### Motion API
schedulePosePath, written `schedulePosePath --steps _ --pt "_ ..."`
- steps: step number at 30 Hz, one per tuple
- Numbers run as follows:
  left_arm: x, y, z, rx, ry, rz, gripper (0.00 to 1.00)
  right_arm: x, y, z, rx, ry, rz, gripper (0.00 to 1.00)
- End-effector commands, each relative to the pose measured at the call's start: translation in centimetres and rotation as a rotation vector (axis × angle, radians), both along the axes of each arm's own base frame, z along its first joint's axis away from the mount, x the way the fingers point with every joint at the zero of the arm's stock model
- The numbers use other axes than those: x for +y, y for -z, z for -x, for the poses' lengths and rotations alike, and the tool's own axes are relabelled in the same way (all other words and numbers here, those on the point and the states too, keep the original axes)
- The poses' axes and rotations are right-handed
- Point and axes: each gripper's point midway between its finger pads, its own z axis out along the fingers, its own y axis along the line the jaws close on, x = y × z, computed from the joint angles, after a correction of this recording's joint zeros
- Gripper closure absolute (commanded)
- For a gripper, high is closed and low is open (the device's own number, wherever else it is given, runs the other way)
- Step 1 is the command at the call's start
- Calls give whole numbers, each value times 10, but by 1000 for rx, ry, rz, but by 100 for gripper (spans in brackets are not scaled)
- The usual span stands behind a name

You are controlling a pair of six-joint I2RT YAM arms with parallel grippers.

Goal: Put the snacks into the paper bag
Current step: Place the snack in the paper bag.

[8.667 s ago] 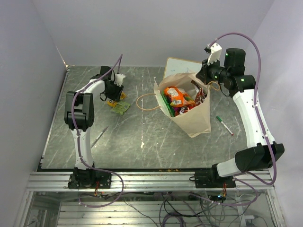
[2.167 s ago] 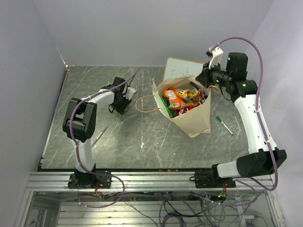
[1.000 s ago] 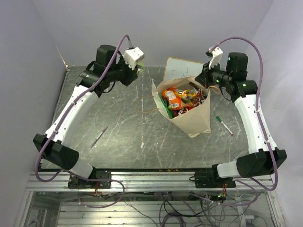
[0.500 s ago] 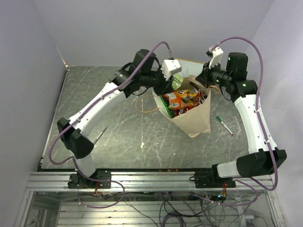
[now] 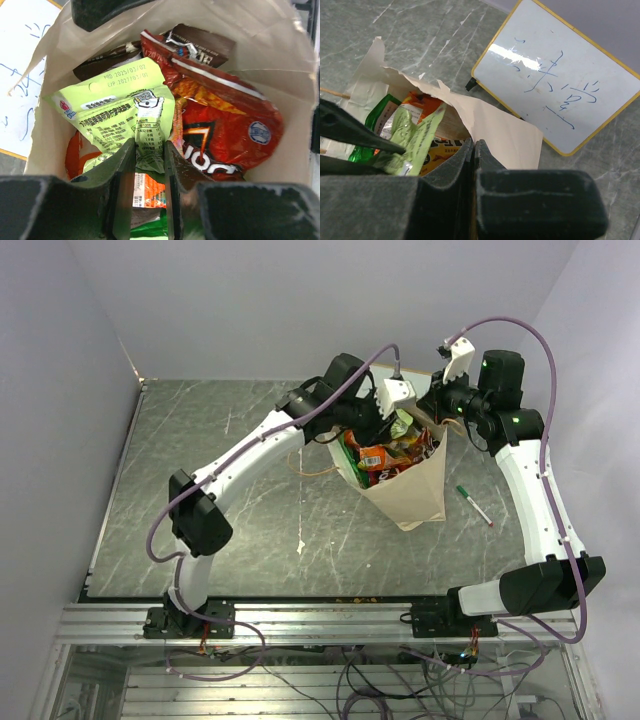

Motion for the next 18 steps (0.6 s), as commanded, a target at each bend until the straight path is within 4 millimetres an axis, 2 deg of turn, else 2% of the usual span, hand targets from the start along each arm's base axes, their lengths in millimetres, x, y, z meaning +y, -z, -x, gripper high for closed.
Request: schedulePosePath --steps 1,7,10,15,18 --pt "-6 2 -15 -48 -18 -8 76 -3 -5 7 -6 10 -5 100" --pt "-6 40 -33 -22 -86 -79 73 -2 -3 8 -5 0 -7 100" --pt "-3 54 -41 -9 -142 -100 65 -1 -2 9 -6 -4 -7 100" --pt "-1 60 -46 -3 -180 -107 47 -1 0 10 -5 -7 -5 100" --pt "-2 55 -46 2 -180 -97 39 -2 0 11 -7 -4 -3 100"
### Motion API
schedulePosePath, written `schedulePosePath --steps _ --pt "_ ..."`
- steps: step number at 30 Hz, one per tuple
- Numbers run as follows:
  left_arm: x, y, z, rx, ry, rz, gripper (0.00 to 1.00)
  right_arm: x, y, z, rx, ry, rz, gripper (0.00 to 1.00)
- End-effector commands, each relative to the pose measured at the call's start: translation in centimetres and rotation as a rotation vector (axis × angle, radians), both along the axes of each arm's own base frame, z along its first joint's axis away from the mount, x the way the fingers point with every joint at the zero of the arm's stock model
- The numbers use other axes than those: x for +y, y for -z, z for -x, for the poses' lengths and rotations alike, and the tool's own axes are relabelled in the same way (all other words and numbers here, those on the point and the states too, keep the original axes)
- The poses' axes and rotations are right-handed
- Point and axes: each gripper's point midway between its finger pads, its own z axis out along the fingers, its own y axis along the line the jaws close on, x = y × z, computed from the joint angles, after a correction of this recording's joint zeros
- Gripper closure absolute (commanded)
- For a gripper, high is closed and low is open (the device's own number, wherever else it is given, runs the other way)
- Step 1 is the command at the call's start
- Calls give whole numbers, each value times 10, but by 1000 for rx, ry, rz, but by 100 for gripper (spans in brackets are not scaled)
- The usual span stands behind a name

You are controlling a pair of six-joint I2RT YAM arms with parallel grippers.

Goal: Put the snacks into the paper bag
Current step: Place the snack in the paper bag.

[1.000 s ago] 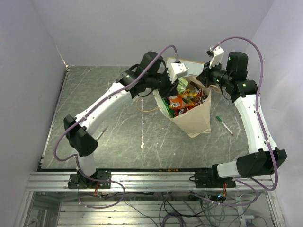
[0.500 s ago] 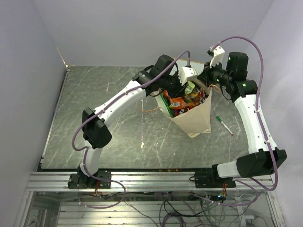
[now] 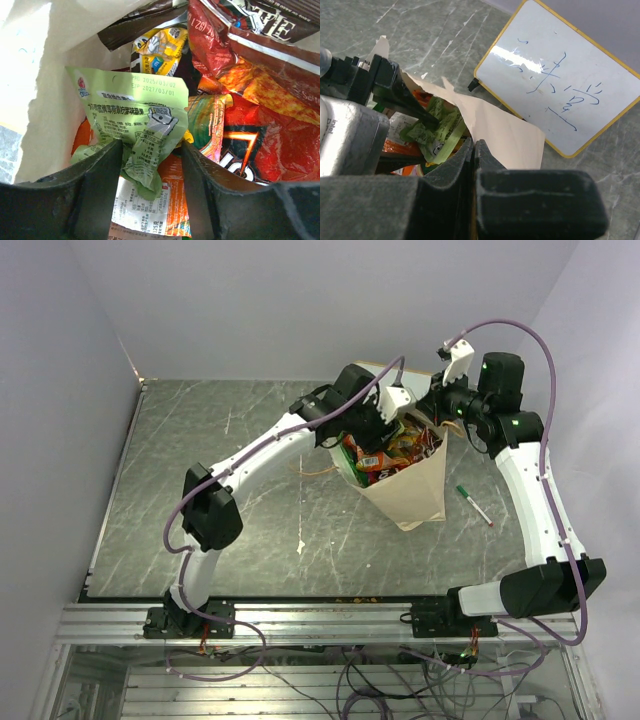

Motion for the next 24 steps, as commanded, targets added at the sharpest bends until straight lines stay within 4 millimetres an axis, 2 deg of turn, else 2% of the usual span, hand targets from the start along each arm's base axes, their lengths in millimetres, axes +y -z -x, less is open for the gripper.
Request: schedulePosePath --steps 1,8,15,18,24 --pt "0 -4 -10 -10 -46 17 37 -5 -1 9 -3 12 5 100" --pt "4 -47 3 -40 -27 104 22 -7 -2 10 -10 21 9 100" --pt "16 -83 18 -58 -24 160 18 -9 -2 10 -8 24 3 100" --pt "22 -88 19 -81 -34 164 20 -10 -1 11 -8 25 3 100" --pt "19 -74 21 -72 -5 148 33 -10 1 10 -3 21 -2 100"
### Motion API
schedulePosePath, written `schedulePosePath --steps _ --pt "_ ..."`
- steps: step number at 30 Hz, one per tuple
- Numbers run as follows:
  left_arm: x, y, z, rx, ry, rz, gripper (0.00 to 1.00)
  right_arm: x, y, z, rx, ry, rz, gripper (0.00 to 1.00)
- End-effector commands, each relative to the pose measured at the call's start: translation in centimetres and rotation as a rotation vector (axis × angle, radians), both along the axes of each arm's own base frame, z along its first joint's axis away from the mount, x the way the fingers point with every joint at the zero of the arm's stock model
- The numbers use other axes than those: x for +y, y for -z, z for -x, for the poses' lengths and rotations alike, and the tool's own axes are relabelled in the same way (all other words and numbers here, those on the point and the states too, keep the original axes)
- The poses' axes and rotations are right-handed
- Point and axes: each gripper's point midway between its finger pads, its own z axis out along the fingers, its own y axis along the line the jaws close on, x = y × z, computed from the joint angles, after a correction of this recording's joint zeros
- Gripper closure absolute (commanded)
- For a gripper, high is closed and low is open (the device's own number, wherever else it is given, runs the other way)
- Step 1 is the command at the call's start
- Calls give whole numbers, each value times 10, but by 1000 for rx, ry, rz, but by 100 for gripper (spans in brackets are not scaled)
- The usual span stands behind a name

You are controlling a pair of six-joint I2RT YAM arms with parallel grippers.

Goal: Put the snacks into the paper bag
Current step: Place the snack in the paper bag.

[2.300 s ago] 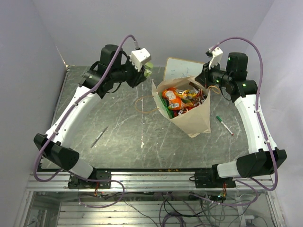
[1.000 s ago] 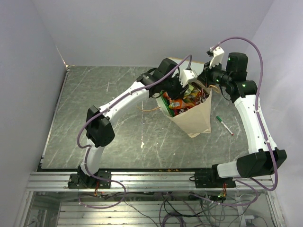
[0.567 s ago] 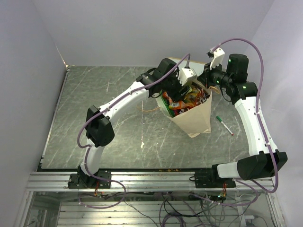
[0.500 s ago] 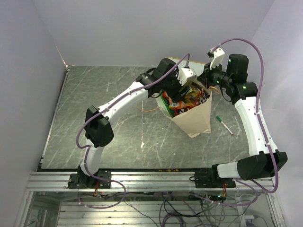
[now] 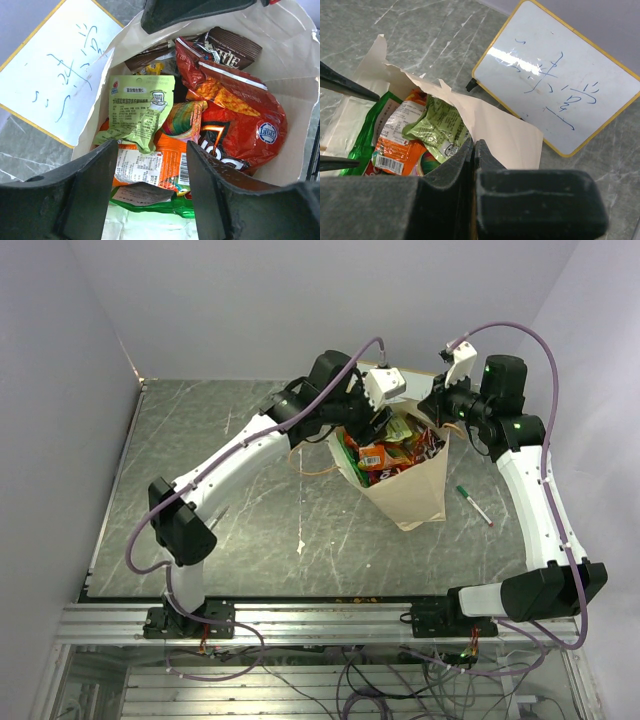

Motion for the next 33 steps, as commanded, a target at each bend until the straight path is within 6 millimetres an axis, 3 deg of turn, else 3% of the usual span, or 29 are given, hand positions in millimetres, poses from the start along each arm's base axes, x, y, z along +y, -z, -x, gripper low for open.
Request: schedulePosePath --steps 1,12,18,21,26,33 --pt "-8 11 -2 3 32 3 36 -6 1 7 14 13 -3 100" --pt "-23 52 -29 25 -15 -69 56 -6 2 7 17 14 -2 100" --pt "-30 67 -29 66 -3 -80 60 -6 3 6 21 9 -3 100" --pt "-29 58 -26 55 5 -70 60 -6 3 6 22 10 -2 100" --pt "-18 28 -15 4 24 -34 52 -7 4 5 20 14 0 100" --pt "17 -14 -3 -86 -47 -9 41 -20 1 -1 6 89 18 100"
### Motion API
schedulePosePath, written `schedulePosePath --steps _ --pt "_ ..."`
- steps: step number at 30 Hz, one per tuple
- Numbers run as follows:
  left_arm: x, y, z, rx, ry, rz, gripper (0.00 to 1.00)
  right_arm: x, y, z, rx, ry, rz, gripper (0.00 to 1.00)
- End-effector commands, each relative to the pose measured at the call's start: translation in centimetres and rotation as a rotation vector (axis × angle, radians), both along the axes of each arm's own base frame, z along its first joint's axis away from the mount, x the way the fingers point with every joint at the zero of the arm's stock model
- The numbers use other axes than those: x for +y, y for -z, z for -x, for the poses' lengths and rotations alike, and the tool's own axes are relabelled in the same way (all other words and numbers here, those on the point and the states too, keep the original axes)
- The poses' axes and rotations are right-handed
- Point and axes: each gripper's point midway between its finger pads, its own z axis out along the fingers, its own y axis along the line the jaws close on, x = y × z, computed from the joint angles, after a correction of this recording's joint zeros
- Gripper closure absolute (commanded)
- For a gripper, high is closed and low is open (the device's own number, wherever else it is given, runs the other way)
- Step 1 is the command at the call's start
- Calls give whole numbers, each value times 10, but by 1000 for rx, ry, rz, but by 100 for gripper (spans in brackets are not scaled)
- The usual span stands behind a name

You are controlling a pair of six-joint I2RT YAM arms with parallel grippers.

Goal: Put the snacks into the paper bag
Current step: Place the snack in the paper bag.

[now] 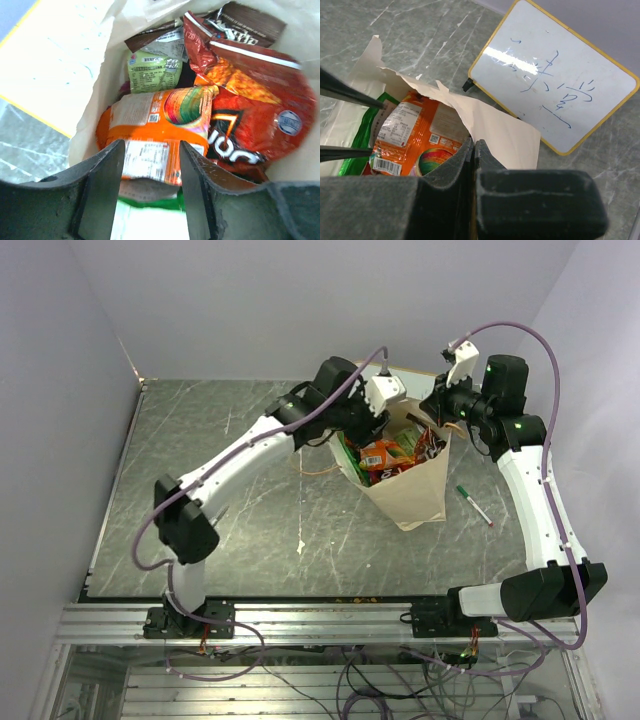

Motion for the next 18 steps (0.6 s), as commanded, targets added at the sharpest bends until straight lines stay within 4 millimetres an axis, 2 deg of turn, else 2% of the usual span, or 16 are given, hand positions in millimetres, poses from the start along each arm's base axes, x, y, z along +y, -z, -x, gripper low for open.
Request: schedulePosePath --steps 1,3,7,10,18 --pt "27 -54 8 -114 -59 58 40 -19 1 0 6 87 18 100" --pt "41 -60 7 -122 -122 56 36 -21 1 -1 7 99 18 100" --pt "69 -54 0 -109 -284 38 20 -24 3 -2 10 109 13 100" --pt "82 -49 -6 -84 -368 42 13 -25 4 -2 14 105 4 100" --pt "100 -22 -31 142 -482 136 8 -24 0 2 8 88 -12 100"
